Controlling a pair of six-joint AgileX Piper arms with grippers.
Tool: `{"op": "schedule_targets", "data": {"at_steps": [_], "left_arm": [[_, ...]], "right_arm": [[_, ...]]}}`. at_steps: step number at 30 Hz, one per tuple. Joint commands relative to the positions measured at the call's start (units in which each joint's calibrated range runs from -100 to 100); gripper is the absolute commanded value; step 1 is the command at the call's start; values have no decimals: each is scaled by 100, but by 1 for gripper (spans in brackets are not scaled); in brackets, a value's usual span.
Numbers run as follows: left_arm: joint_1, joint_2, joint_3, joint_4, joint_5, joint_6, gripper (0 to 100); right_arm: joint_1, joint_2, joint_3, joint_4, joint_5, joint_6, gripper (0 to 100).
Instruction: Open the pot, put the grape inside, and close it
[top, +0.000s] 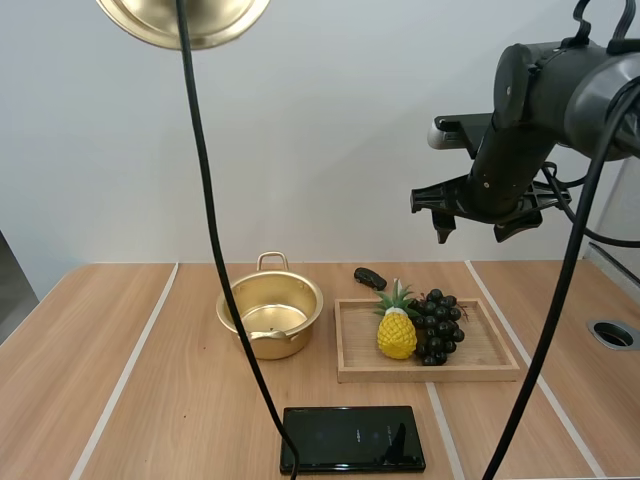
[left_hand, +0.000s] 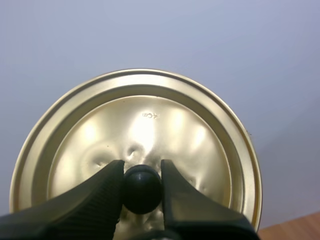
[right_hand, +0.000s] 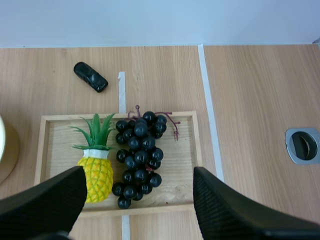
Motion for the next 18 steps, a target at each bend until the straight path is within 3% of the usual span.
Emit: {"op": "schedule_targets", "data": {"at_steps": [1,18], "left_arm": [[-9,-356,-388,14,-254,-147,0],[-9,-1033,-2409,14,208,-239,0]], "right_arm": [[-25,-28,20,4,-125,-50,100],[-25,991,559,112,-165,-81,100]]}}
